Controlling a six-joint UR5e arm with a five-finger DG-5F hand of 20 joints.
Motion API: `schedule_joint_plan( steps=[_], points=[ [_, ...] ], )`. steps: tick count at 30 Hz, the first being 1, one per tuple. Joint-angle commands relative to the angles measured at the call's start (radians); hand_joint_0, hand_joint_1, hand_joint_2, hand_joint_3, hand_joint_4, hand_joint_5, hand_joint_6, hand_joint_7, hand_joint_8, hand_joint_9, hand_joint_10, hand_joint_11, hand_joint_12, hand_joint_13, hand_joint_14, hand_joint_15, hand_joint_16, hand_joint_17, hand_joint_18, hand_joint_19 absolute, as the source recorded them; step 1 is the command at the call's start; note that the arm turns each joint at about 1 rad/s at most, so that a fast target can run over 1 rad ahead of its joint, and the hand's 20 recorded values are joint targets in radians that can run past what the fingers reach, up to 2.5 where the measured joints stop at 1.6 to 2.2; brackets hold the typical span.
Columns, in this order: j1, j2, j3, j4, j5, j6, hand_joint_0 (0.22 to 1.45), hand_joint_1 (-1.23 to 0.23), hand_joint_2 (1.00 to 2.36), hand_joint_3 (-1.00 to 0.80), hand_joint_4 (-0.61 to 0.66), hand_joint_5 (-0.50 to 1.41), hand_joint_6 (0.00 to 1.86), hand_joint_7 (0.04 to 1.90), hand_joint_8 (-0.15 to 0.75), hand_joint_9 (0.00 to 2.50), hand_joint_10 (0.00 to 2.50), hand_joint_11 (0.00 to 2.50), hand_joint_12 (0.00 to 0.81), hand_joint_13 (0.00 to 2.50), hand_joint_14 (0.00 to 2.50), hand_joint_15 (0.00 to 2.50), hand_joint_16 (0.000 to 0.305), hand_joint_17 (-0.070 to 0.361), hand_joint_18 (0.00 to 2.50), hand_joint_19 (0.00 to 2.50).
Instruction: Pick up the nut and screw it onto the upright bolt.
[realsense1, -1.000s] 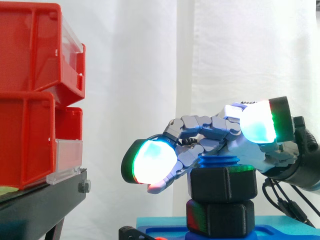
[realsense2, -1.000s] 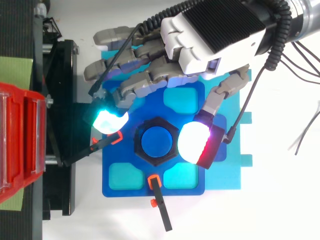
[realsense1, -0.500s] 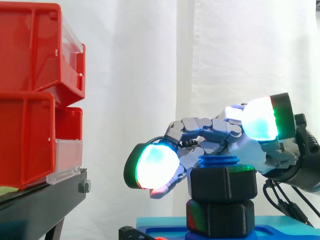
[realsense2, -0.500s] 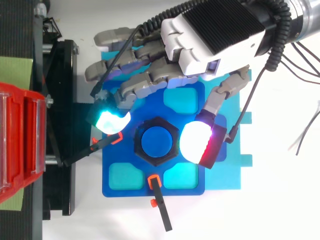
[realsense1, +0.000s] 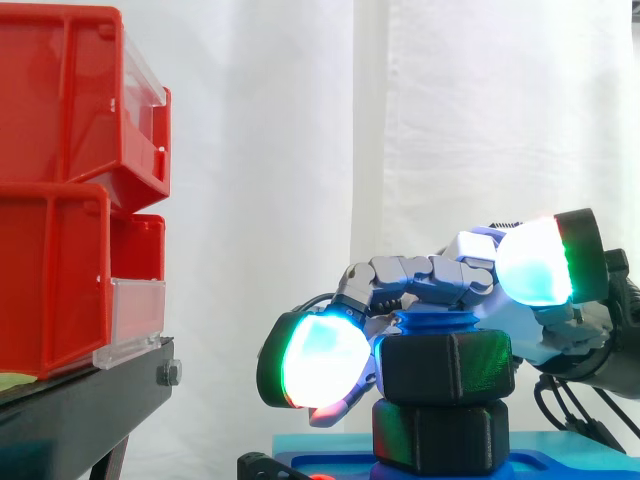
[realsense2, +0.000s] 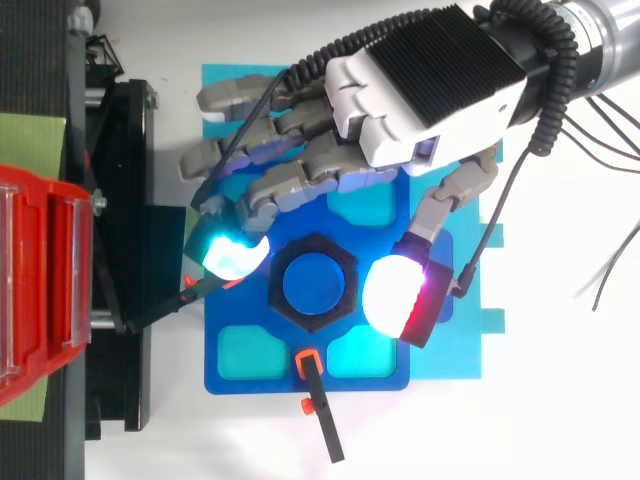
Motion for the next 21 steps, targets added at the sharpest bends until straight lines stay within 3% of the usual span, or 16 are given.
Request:
schedule_joint_plan(
  steps=[1,21],
  points=[
    [0.002,0.000,0.000,-0.001,-0.001,0.000,0.42,-0.11,1.00,-0.50,0.22,-0.05,0.50,1.32,0.273,0.49,0.00,0.00,0.346,0.17,0.00,0.00,0.043,0.097,0.00,0.00],
    [-0.003,0.000,0.000,0.028,-0.015,0.003,0.44,-0.15,1.00,-0.50,0.21,0.00,0.50,1.45,0.278,0.69,0.00,0.00,0.331,0.32,0.00,0.00,0.040,0.089,0.00,0.00]
  ],
)
